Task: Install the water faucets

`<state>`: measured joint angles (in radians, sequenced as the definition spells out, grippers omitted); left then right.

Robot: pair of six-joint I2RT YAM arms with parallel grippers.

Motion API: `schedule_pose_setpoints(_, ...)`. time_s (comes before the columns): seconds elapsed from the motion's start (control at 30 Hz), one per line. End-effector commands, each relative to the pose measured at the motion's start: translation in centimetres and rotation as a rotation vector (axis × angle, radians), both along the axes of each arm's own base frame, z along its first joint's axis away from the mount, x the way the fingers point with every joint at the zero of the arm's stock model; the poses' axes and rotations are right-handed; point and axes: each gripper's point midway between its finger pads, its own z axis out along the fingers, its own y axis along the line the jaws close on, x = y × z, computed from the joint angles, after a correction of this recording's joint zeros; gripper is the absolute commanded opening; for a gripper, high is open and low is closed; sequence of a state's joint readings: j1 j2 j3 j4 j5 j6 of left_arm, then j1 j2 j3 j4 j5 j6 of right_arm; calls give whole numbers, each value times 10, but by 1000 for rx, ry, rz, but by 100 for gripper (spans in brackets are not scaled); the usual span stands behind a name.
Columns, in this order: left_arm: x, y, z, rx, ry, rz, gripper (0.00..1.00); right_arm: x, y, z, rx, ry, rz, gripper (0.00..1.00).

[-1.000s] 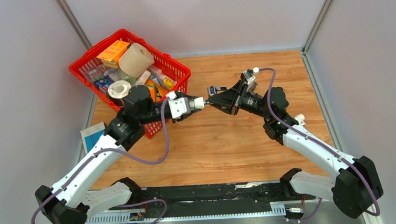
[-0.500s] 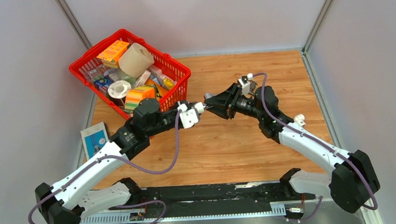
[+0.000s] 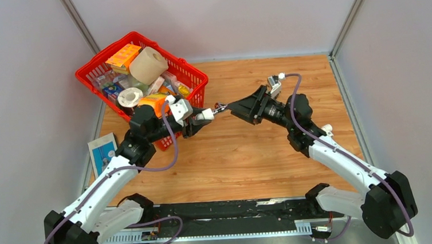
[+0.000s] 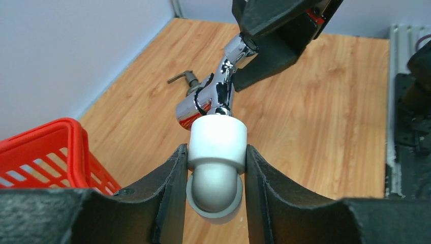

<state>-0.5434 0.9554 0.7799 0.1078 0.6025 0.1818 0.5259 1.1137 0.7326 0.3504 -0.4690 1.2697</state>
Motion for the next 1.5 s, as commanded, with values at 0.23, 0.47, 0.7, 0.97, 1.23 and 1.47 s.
schedule_pose_setpoints(0.23, -26, -11, 39, -192, 278, -326, 0, -33, -40, 23, -447, -1204, 133, 75)
schedule_pose_setpoints(0.47, -41, -14, 55, -190, 359, -435, 0, -55, -45, 41, -527, -1557, 145, 83)
schedule_pose_setpoints(0.7, -50, -14, 69, -200, 383, -481, 0, -65, -32, 57, -477, -1684, 178, 79)
schedule_pose_setpoints(0.97, -50, -14, 76, -200, 382, -487, 0, -68, -6, 63, -399, -1691, 258, 70)
schedule_pose_setpoints(1.23, -51, -14, 83, -191, 358, -491, 0, -66, 5, 68, -343, -1665, 288, 53)
schedule_pose_setpoints(1.47, -46, -12, 78, -148, 320, -444, 0, -61, 9, 69, -310, -1553, 295, 17)
